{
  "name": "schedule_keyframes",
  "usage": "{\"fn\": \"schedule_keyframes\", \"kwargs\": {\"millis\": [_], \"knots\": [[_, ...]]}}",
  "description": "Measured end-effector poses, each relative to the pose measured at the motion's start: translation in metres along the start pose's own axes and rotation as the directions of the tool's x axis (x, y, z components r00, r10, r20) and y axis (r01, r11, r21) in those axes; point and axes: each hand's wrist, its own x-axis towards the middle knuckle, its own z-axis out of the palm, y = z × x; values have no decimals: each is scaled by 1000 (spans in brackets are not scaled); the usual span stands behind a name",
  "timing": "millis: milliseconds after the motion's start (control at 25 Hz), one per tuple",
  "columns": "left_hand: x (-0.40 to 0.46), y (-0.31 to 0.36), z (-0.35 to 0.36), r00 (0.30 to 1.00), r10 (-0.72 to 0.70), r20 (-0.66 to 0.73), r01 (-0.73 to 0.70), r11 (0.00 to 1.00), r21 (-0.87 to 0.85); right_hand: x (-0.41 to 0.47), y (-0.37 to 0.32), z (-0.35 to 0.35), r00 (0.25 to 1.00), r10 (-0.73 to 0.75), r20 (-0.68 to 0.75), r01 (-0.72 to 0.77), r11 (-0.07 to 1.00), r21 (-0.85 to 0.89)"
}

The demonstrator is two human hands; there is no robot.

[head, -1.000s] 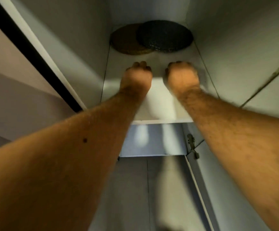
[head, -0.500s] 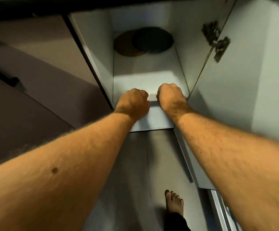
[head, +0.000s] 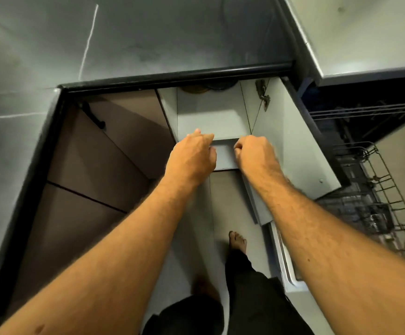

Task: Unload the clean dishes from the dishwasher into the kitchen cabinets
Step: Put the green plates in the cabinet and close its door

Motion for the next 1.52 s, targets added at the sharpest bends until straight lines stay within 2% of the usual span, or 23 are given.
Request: {"fn": "schedule_keyframes", "kwargs": {"millis": [120,240,400,520,640,840,1040,1320,1520], "knots": [[-40,27,-38,999,5,50,-4,1000,-18,-58,9,-43,999,52,-13,-51,997,52],[-67,50,-58,997,57,56,-54,997,-49,-99,18,-69,999,42,13,-43,998,35],[-78,95,-75,986,166,31,-161,980,-117,-124,34,-112,996,22,-91,-19,999,39],[-80,135,-76,970,243,-15,-243,962,-126,-133,59,-142,988,5,-153,-10,999,-34],[-81,172,-63,960,280,8,-277,954,-116,-140,96,-165,985,23,-170,-32,998,-50],[-90,248,-35,976,215,38,-209,970,-128,-155,178,-193,991,18,-130,-27,997,-66],[-97,321,-7,968,239,79,-227,965,-129,-161,251,-209,989,64,-133,-69,997,-33],[-75,347,45,938,214,271,-185,974,-129,-141,319,-194,987,155,-27,-154,987,50],[-16,371,88,916,263,303,-223,961,-162,-85,339,-188,986,163,-41,-161,985,58]]}}
